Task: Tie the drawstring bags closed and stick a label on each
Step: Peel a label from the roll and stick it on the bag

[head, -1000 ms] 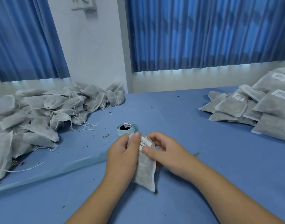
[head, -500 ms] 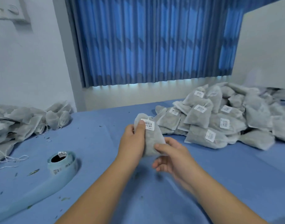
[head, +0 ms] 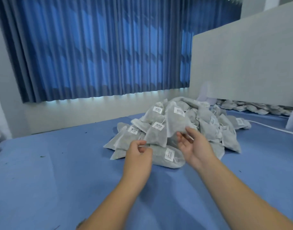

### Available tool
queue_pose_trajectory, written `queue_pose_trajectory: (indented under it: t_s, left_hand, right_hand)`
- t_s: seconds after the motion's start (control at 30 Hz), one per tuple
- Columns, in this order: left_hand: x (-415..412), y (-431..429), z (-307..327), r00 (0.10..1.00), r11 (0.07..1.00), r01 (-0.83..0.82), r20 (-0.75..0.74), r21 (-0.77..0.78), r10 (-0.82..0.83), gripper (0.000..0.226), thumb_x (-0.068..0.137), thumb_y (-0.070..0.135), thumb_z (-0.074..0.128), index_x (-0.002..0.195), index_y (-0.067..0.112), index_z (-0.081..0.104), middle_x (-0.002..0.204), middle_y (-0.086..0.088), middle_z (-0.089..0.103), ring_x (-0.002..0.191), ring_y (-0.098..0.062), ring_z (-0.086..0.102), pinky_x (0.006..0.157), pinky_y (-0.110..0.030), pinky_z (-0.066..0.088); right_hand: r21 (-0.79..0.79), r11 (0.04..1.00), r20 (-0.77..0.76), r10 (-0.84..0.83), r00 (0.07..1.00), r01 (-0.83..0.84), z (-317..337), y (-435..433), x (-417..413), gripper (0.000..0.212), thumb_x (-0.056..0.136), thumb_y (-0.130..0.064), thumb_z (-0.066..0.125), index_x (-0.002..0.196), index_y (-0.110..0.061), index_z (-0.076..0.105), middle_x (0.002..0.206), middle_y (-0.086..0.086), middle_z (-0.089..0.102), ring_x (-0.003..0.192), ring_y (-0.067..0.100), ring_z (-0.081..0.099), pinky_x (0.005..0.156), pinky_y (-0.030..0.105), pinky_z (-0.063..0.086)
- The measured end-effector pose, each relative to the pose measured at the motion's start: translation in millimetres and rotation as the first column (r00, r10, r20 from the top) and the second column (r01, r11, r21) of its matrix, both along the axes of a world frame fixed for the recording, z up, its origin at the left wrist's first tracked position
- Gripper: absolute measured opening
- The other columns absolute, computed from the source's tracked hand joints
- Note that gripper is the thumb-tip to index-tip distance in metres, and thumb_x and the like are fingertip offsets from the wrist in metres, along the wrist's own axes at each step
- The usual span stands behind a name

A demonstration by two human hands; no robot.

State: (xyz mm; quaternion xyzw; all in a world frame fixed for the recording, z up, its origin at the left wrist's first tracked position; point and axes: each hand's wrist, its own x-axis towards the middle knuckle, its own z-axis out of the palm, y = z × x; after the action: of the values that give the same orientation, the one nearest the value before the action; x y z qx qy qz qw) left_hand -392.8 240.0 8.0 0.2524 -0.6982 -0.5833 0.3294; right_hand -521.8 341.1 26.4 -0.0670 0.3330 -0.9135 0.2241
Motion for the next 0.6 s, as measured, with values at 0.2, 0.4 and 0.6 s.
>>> queue_pose_trajectory:
  t_s: [0.2, 0.4, 0.6]
  left_hand:
    - [4.2, -5.3, 8.3, 1.0, 0.999, 0.015, -0.021, -0.044, -0.016, 0.018, 0.094, 0.021, 0.054, 0.101, 0.037, 0.054, 0.097, 0.012, 0.06, 0.084, -0.011, 0.065, 0.06, -0.016, 0.047]
    - [32.3, -18.1, 11.2, 1.0, 0.999, -0.012, -0.003, -0.033, 0.012, 0.018, 0.095, 0.014, 0.052, 0.099, 0.03, 0.06, 0.095, 0.0, 0.064, 0.056, 0.002, 0.061, 0.073, -0.03, 0.048]
    - [78.9, -41.9, 9.1, 0.995, 0.993, -0.097, 0.012, -0.062, 0.098, 0.018, 0.094, 0.012, 0.051, 0.096, 0.026, 0.063, 0.095, -0.002, 0.066, 0.055, -0.001, 0.06, 0.071, -0.029, 0.047]
  right_hand:
    - [0.08, 0.994, -0.053, -0.072, 0.996, 0.076, 32.2, -2.1, -39.0, 0.009, 0.096, 0.0, 0.05, 0.104, 0.001, 0.054, 0.116, 0.02, 0.057, 0.099, 0.026, 0.066, 0.085, 0.032, 0.055]
    - [0.204, 0.976, -0.052, 0.089, 0.995, -0.077, 4.2, -25.9, -9.3, 0.006, 0.091, -0.004, 0.052, 0.092, -0.001, 0.057, 0.074, 0.011, 0.06, 0.059, 0.021, 0.068, 0.054, 0.026, 0.053]
    - [0.271, 0.933, -0.072, 0.266, 0.961, -0.237, -12.9, -64.8, 48.4, 0.008, 0.089, -0.007, 0.053, 0.085, -0.006, 0.06, 0.057, 0.004, 0.061, 0.051, 0.018, 0.067, 0.046, 0.021, 0.051]
